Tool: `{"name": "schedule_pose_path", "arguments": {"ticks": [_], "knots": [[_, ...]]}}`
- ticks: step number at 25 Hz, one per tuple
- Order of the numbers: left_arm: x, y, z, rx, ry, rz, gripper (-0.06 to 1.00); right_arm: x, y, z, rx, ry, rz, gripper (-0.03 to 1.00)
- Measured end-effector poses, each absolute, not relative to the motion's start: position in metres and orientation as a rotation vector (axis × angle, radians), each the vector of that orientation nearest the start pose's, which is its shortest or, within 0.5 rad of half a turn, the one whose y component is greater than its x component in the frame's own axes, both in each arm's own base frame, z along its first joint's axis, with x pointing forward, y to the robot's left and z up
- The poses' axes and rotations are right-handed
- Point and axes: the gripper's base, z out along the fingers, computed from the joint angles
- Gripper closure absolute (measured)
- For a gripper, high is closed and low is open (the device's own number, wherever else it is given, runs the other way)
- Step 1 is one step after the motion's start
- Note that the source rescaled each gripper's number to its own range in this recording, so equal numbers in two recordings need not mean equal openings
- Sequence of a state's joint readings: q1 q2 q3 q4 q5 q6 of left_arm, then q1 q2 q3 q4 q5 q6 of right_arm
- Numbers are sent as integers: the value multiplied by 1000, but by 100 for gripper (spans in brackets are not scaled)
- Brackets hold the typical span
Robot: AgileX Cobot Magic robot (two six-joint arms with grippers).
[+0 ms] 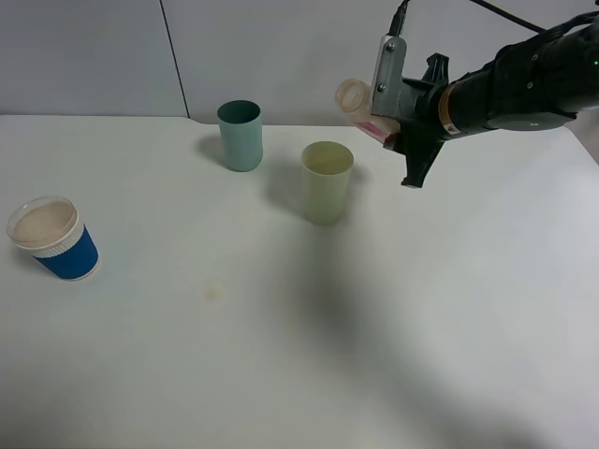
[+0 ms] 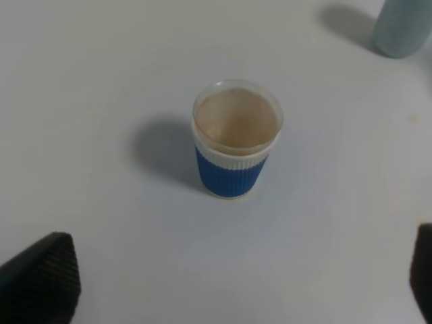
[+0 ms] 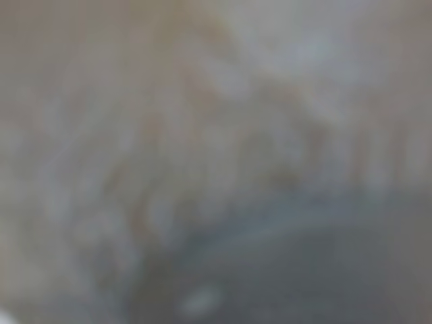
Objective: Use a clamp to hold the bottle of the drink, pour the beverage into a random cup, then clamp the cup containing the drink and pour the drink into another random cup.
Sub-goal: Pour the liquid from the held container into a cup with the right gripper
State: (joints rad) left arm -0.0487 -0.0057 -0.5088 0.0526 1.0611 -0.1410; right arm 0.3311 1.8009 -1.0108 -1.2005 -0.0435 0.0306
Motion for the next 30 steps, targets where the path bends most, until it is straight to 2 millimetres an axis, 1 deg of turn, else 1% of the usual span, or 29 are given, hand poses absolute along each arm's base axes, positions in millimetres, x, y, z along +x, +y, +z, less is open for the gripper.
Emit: {"name": "schedule_pose_path", "arguments": {"ticks": [5,11,15,30], "knots": [[-7,5,280,-97,2027,-57,-3,356,125,186,-1609,1645,-428,97],[-7,5,280,-97,2027,-57,-3,356,123,184,-1671,1636,-515,97],[-7,5,280,-97,2027,-57,-3,354,129,184,-1688,1615,-507,97],[-7,5,280,-97,2027,-57,-3,354,129,184,-1726,1583,-536,97]]}}
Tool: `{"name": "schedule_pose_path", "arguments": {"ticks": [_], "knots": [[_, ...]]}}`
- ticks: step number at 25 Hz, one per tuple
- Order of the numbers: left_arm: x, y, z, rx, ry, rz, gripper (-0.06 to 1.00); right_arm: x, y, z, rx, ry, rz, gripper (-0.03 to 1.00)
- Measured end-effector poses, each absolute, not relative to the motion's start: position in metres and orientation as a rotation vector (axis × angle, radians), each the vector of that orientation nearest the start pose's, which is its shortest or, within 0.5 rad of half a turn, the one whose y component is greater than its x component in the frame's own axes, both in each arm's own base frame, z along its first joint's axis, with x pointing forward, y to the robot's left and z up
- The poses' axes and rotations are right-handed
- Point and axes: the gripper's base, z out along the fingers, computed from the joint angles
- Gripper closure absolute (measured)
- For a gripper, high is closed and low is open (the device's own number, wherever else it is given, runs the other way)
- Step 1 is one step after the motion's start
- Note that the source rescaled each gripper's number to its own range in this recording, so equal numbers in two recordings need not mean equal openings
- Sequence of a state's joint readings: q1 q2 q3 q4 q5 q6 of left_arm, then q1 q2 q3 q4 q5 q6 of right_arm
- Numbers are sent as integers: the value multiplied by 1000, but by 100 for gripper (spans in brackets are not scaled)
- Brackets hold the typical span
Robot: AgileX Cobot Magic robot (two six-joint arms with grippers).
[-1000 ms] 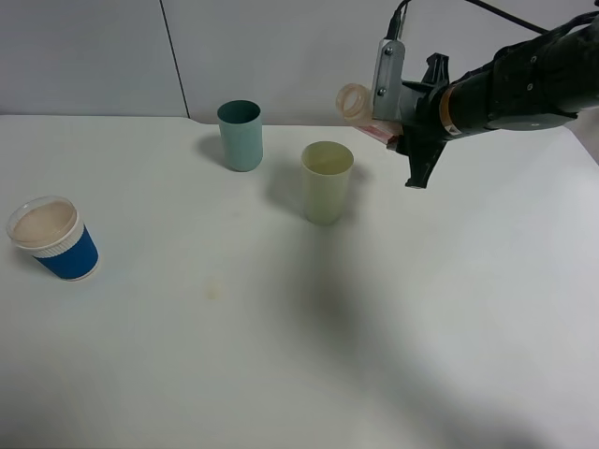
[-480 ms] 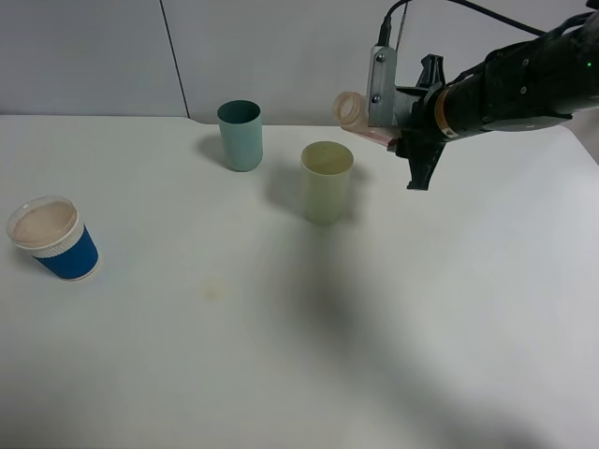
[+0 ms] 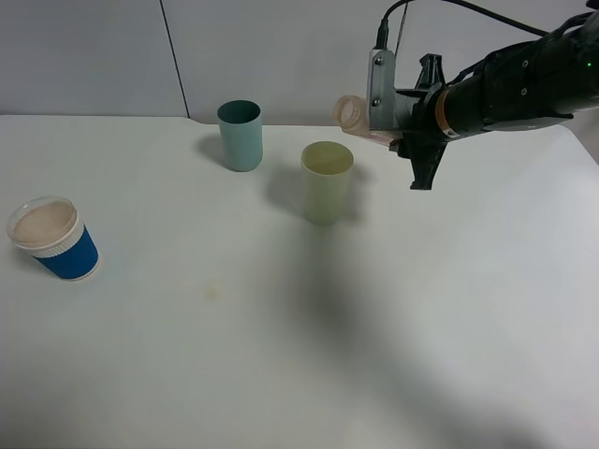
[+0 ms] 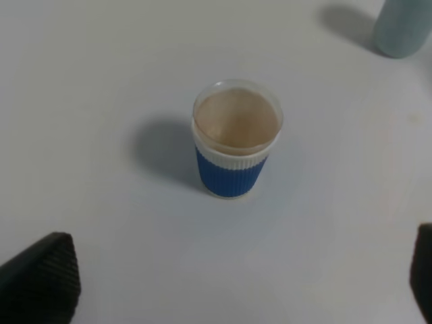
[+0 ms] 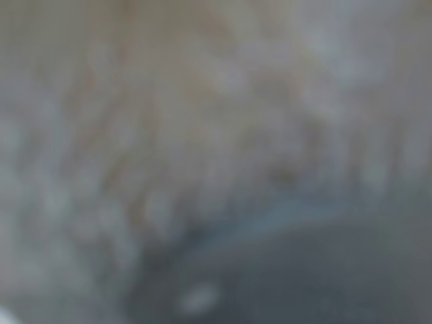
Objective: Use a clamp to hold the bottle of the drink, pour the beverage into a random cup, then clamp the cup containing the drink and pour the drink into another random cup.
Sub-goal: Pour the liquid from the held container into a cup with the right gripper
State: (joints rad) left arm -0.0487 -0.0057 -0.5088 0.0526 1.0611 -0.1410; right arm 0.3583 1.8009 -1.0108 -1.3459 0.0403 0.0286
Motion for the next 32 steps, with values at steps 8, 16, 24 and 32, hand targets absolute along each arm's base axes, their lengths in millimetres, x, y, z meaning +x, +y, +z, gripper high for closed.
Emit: {"name": "schedule_pose_path", "arguments": {"ticks": [8,16,24,32], "knots": [[-7,5,280,-97,2027,-57,-3,354,126,184,-1732,1594,-564,97],[-7,5,280,-97,2027,-57,-3,358,128,187,-1725,1590,-579,97],[-7,5,280,-97,2027,-57,-3,363,147,187,-1764,1548,-616,97],[-7,4,280,-97,2027,-58,-3,360,150,186,-1811,1538,-693,97]]}}
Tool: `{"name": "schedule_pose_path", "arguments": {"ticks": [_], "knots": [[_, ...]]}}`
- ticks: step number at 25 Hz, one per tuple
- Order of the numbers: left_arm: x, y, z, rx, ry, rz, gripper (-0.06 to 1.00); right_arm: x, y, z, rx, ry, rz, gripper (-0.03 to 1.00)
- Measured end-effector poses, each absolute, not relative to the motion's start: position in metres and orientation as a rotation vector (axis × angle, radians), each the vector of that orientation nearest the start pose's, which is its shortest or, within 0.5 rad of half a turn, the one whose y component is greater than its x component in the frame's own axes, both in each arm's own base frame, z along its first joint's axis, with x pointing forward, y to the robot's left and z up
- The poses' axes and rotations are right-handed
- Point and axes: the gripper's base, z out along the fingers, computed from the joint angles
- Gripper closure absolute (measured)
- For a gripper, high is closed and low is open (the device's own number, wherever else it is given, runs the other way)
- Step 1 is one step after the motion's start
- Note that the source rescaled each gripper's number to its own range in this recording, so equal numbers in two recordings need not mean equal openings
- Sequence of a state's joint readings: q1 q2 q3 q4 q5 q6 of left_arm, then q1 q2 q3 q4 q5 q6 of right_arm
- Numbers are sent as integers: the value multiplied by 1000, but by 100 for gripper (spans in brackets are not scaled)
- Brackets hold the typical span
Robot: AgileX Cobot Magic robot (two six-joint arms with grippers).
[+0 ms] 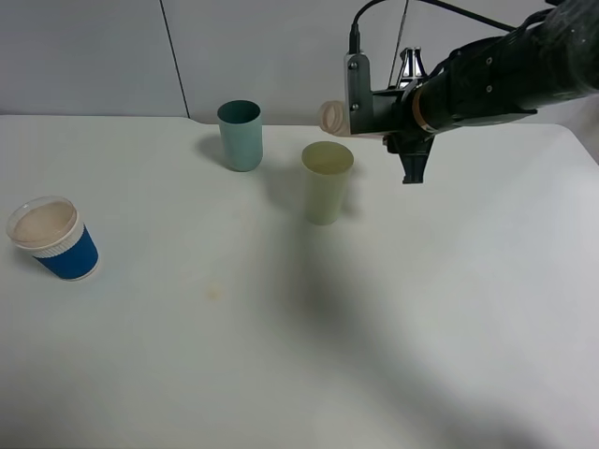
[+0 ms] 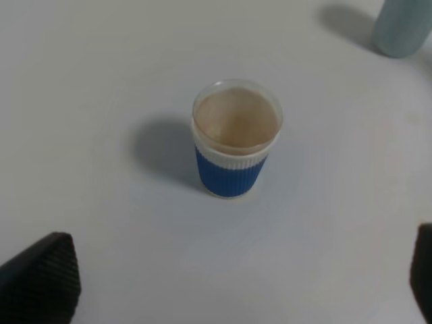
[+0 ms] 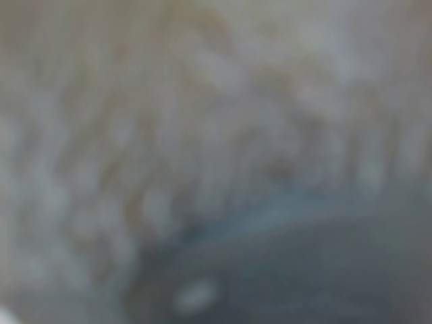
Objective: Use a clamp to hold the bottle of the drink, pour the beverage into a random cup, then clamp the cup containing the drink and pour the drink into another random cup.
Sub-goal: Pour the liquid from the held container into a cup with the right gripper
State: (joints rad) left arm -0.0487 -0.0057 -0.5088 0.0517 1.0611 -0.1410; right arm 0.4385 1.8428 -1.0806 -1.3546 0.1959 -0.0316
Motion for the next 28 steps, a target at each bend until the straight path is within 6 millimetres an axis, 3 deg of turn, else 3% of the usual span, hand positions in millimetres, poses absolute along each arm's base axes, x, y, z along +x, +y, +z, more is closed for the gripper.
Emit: {"name": "schedule_pose_path", "arguments": {"ticks": [28], "knots": [[-7,4,280,-97,2027,-58,-3,360,147,187,-1892,1489,-798,97]]}}
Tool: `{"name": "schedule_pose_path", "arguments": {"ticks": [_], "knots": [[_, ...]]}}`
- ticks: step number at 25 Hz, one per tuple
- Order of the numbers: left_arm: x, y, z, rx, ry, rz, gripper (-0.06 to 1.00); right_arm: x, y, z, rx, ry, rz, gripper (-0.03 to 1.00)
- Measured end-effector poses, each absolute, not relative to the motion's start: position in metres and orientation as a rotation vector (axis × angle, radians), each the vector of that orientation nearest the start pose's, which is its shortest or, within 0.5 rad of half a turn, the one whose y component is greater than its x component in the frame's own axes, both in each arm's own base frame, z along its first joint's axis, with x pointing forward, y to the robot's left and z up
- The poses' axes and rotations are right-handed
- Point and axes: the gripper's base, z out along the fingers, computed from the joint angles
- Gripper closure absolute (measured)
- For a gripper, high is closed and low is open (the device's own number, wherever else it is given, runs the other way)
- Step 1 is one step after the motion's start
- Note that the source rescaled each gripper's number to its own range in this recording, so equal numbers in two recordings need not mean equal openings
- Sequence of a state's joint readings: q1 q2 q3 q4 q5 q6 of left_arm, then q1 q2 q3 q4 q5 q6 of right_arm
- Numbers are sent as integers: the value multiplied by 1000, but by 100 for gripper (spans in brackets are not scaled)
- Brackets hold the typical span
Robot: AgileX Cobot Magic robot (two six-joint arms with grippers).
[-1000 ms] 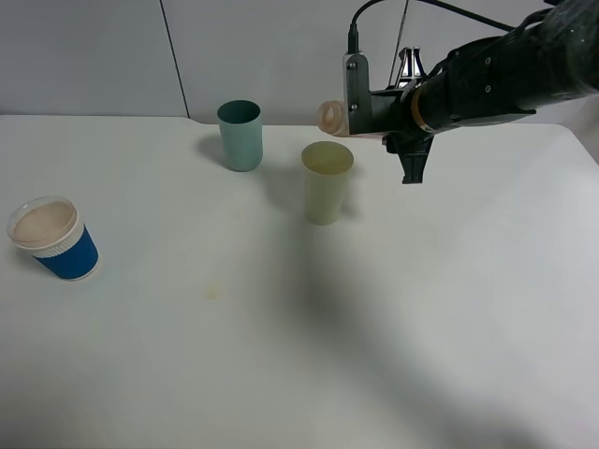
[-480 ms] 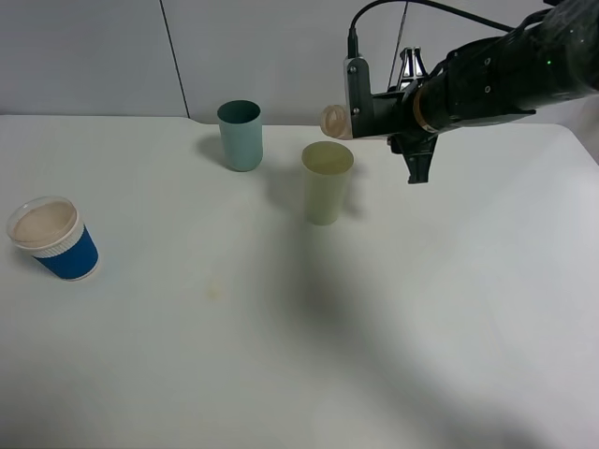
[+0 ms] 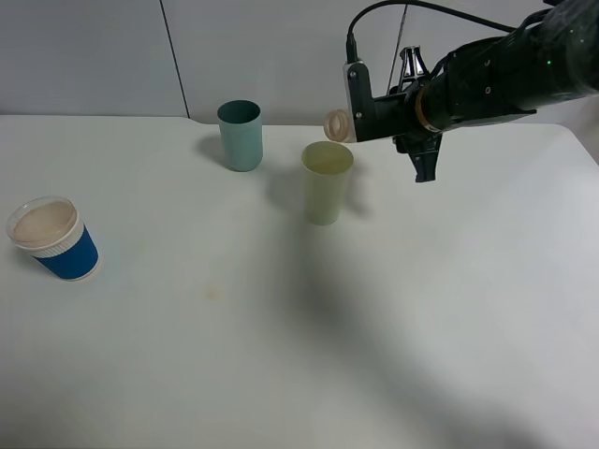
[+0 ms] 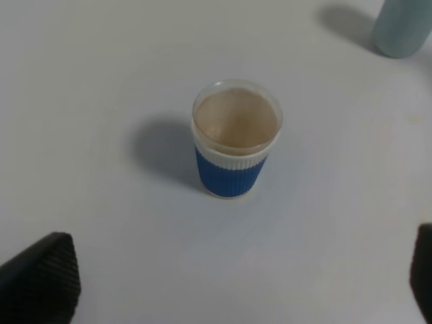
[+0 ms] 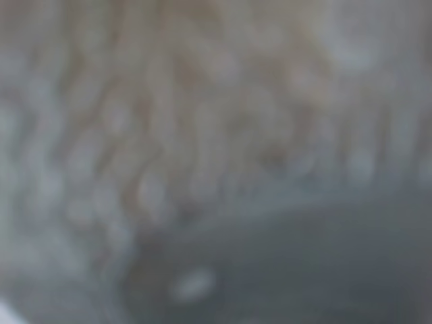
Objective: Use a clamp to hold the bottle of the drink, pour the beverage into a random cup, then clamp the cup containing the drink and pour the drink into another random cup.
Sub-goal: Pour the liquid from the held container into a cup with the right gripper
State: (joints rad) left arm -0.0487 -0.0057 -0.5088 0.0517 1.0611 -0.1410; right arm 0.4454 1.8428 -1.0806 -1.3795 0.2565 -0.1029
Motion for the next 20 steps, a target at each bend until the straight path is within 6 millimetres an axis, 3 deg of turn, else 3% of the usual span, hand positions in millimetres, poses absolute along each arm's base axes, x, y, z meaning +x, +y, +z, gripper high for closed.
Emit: {"name": "schedule_pose_path", "arguments": {"ticks": [20], "knots": [[-7,4,280,-97,2027,-58,-3,360,148,188,-1942,1445,-884,97]]}}
